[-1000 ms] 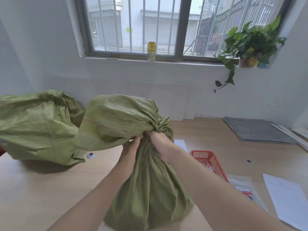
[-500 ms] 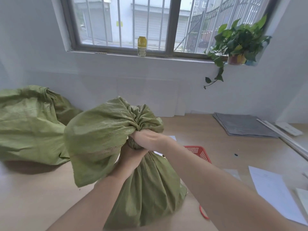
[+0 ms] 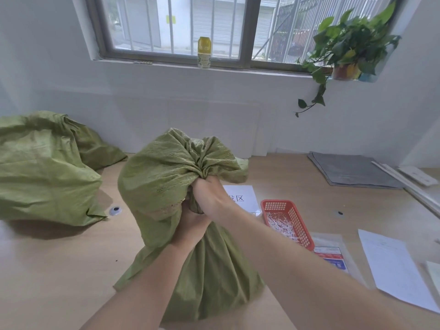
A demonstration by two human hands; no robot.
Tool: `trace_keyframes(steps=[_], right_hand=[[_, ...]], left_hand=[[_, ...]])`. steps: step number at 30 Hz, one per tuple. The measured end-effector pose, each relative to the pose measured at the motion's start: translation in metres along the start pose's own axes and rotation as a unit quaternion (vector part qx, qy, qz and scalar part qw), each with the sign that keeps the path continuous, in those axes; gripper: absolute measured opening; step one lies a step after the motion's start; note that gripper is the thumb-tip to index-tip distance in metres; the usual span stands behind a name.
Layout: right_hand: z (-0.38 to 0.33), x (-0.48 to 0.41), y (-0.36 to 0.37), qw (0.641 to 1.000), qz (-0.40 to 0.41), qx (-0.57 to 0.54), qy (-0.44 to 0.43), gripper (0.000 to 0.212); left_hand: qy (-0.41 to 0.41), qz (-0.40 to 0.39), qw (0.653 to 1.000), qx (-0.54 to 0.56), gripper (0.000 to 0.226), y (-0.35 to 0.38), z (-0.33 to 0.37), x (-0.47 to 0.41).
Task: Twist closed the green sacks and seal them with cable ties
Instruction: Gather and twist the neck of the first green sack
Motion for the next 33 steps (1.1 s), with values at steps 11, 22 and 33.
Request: trace_keyframes(steps=[11,22,33], right_hand=[[0.015,-0.003,0.001,0.996,0.001,-0.059,0.061,0.027],[0.026,-0.012,-0.012,0.993,-0.017,-0.081,0.086,0.041],[0.05,-0.042,-0.05,0.98,0.015,-0.149,0.129,0.027]], left_hand=[[-0.059,-0.017,0.996,0.057,0.022,0.017,-0.03,0.01],[-0.098,-0.018,0.992,0.071,0.025,0.042,-0.045,0.009],[-0.156,-0.061,0.986,0.022,0.047,0.063,-0.073,0.007]])
Point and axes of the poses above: each hand's wrist, its own x-axis away from the middle knuckle, its own y-axis out of the palm, z = x × y, the point moved 5 cm from there along -x, towards the middle knuckle, and after that the axes turned 12 degrees about y, right-handed, at the moved point
